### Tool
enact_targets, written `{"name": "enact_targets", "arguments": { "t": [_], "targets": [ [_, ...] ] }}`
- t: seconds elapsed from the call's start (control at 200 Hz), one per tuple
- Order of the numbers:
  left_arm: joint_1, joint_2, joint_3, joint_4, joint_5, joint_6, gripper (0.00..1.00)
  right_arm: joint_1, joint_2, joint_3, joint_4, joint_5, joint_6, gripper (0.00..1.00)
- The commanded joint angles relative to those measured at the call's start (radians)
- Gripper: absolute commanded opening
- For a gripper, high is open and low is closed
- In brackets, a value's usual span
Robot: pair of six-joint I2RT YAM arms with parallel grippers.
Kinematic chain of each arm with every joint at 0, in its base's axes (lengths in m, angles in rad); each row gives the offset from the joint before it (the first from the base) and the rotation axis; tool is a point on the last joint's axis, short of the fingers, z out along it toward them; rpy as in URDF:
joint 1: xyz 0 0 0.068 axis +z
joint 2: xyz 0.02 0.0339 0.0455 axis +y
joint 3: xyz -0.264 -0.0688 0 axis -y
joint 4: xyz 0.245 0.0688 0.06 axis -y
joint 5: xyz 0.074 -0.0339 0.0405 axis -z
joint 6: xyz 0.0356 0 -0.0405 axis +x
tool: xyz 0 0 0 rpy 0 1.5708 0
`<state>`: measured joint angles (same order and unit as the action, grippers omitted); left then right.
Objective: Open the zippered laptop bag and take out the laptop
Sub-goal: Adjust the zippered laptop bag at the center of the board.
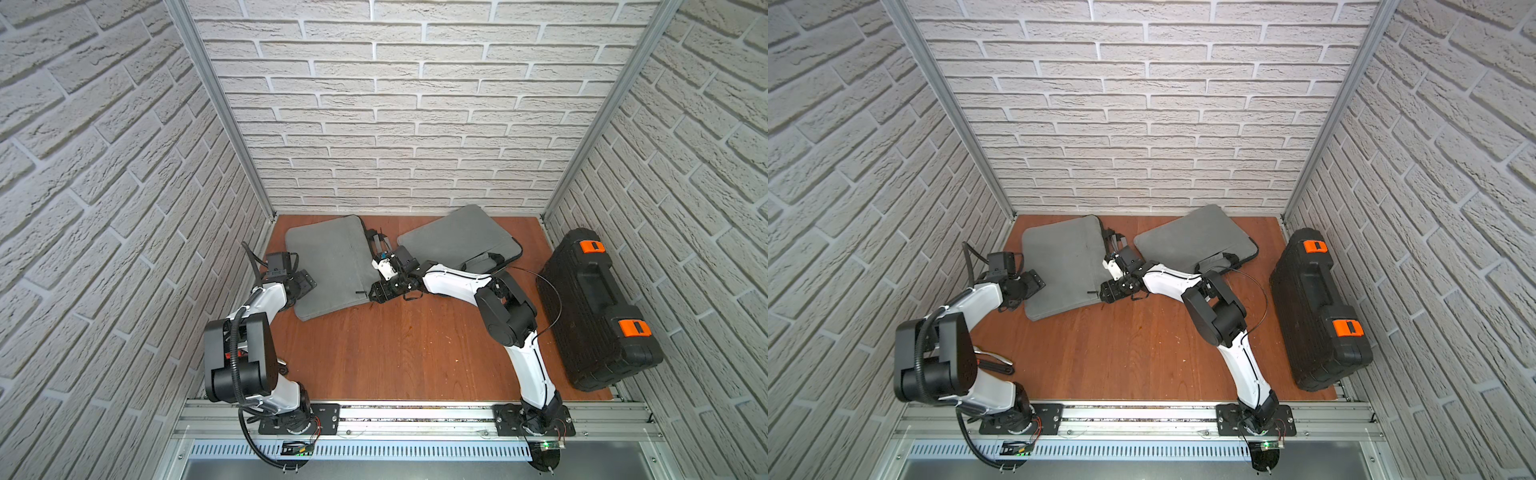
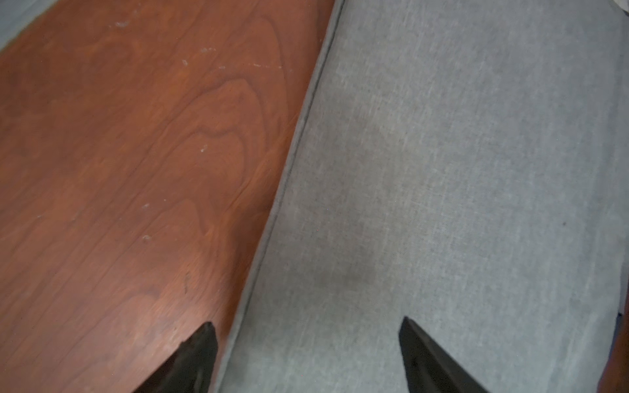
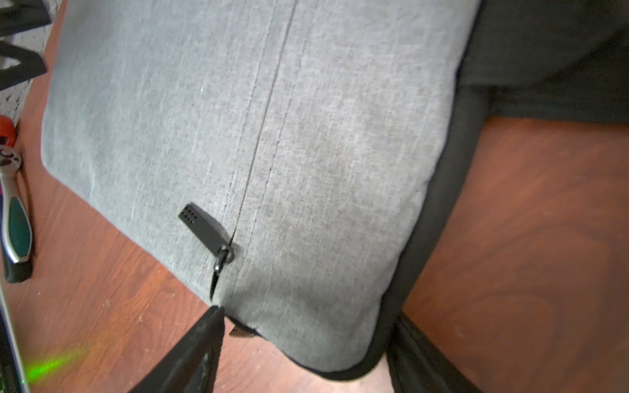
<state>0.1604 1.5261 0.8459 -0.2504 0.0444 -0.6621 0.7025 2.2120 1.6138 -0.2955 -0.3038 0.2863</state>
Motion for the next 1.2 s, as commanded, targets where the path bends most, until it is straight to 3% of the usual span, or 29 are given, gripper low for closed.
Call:
{"name": "enact_targets", "arguments": {
  "t": [0.0,0.135,0.685,0.925,1.195],
  "targets": [
    [-0.01,0.046,0.009,0.067,0.042,-0.011,0.81,0.041,0.003,0.008,0.013,-0.035,0.022,0.73],
    [-0.01,0.099,0.04,0.097,0.067,-0.012,0.78,0.059,-0.005,-0.014,0.034,-0.049,0.054,0.72],
    [0.007,0.211,0.158,0.115,0.086,-0.007,0.79,0.08,0.004,-0.002,0.007,-0.062,0.078,0.71],
    [0.025,0.124,0.138,0.074,0.082,0.008,0.83,0.068,0.002,0.035,-0.046,-0.004,0.049,0.75],
    [0.03,-0.049,0.068,-0.005,0.039,0.008,0.86,0.027,-0.081,-0.036,-0.055,0.111,0.037,0.78]
  ]
}}
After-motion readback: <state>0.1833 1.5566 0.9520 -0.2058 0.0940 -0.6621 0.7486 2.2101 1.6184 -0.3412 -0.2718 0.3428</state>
